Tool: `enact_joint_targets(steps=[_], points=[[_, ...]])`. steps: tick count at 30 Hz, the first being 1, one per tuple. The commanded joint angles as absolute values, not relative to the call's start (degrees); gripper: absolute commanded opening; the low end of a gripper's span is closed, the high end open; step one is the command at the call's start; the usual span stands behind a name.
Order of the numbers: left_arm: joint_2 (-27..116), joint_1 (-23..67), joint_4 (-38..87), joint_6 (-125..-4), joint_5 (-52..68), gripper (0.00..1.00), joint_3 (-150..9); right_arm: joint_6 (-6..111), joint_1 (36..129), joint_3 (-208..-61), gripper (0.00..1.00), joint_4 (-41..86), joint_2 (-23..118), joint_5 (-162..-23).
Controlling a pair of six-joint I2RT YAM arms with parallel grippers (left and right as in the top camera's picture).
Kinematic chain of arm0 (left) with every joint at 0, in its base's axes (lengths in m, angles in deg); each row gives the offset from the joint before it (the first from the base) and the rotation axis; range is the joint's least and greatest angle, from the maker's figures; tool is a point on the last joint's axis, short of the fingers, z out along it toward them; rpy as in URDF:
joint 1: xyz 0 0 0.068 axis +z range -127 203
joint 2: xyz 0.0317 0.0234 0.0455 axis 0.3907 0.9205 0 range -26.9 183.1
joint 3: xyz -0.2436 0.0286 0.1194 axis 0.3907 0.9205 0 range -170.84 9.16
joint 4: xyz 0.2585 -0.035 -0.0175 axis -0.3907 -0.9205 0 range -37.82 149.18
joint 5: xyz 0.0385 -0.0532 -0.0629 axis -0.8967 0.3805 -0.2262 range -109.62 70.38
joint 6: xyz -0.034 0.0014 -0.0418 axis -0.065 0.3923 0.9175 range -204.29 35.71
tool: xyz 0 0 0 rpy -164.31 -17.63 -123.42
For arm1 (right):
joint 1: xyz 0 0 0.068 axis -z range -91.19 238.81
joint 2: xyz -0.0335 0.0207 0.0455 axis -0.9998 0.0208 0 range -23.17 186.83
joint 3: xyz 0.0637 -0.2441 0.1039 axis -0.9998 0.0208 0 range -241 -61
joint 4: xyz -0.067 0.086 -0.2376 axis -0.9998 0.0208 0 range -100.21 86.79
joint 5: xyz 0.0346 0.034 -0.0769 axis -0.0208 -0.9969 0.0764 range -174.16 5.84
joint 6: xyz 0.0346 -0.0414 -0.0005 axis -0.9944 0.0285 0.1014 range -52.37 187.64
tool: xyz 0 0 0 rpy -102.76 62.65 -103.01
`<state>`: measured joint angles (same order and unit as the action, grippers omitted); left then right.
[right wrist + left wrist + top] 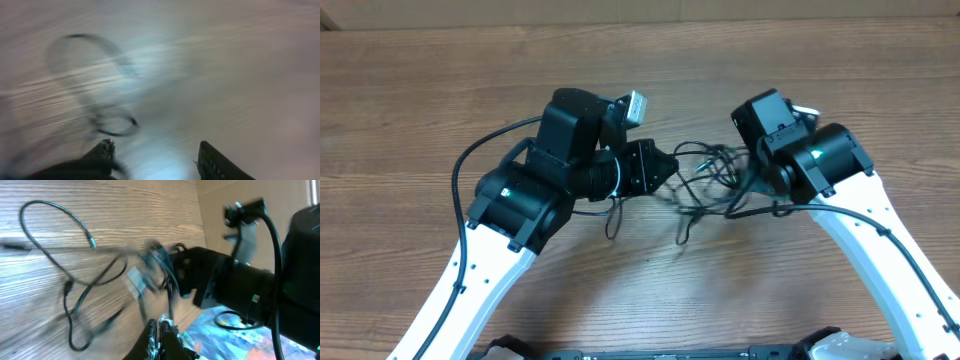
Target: Untangle cables
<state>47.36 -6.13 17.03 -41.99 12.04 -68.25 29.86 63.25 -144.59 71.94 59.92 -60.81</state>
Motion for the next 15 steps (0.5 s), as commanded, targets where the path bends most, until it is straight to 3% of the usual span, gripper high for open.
enact_joint_targets(steps=[1, 12, 15], points=[[46.4, -5.8, 14.9, -43.7, 7.3, 0.04, -69.1, 19.2, 63.8, -145.6, 0.52, 75.5, 60.2, -47.8], [46.6, -5.8, 9.6, -45.2, -2.0, 0.04, -69.1, 15.1, 63.8, -145.6, 0.47, 76.5, 60.1, -50.6], [46.8, -5.8, 7.6, -46.4, -3.0, 0.04, -69.1, 9.9, 65.5, -145.6, 0.53, 77.2, 59.5, -47.3]])
